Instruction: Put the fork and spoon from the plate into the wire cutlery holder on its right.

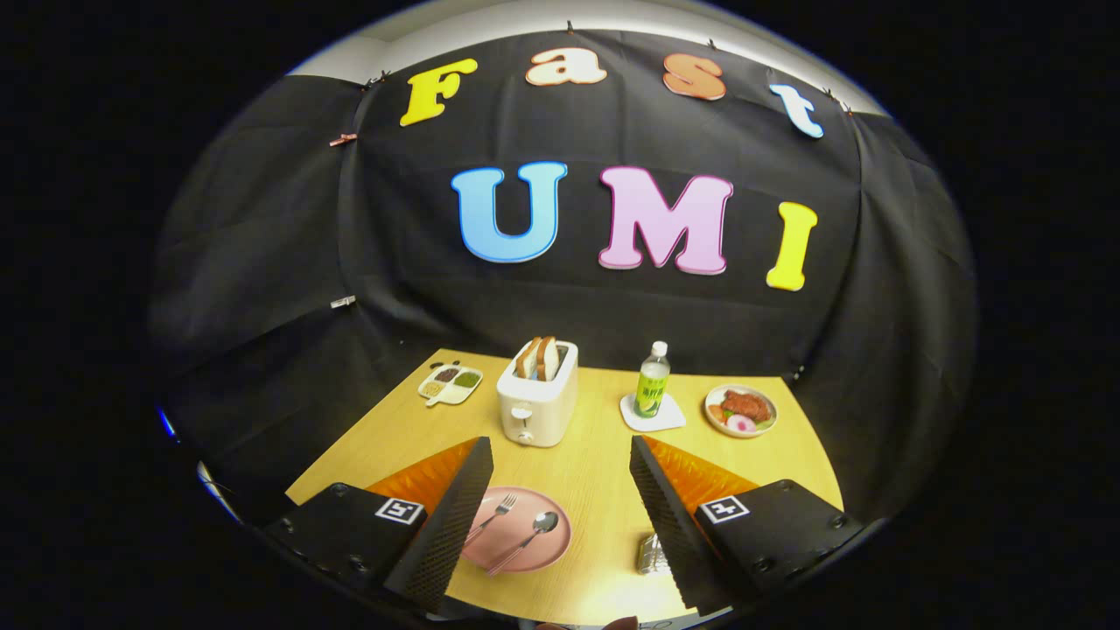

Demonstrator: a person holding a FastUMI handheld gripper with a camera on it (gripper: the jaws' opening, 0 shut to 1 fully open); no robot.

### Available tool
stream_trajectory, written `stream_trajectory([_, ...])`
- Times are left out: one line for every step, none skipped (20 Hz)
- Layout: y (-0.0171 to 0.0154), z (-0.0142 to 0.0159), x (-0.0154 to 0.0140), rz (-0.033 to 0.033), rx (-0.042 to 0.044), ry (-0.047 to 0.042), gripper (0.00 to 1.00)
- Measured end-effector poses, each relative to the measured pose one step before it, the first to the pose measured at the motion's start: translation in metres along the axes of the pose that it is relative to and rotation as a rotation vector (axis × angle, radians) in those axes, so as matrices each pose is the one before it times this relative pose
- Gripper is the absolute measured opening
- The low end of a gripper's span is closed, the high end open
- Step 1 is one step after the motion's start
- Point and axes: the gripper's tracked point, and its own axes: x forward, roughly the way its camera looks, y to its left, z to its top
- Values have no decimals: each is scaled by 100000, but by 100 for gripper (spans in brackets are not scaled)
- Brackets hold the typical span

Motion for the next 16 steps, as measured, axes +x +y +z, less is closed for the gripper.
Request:
stream_trajectory([309,-1059,249,1465,1657,4404,98])
stream_trajectory([288,-1320,310,1597,2437,5744,98])
stream_trajectory([281,-1129,369,1301,1937,4148,98])
stream_trajectory([152,-1274,504,856,1924,4914,99])
stream_trajectory([275,-1689,464,1226,1964,6330,99])
stream_trajectory([199,-1649,905,1038,1937,6114,99])
stream_trajectory([256,-1836,1148,1302,1301,6822,99])
stream_trajectory([28,-1513,960,133,-152,6166,99])
stream_trajectory([-39,-1357,1070,-358,-973,5270,97])
stream_trajectory([217,-1133,1013,69,-1034,4733,96])
stream_trajectory([415,-911,1316,693,-298,4089,95])
stream_trajectory([331,-930,1513,675,141,3974,92])
stream_trajectory([246,-1176,1503,105,366,5696,89])
stream_trajectory([229,-588,1124,406,937,4080,86])
stream_trajectory([102,-582,1366,-650,1507,3282,82])
stream_trajectory([-118,-547,1165,-1020,1614,3490,73])
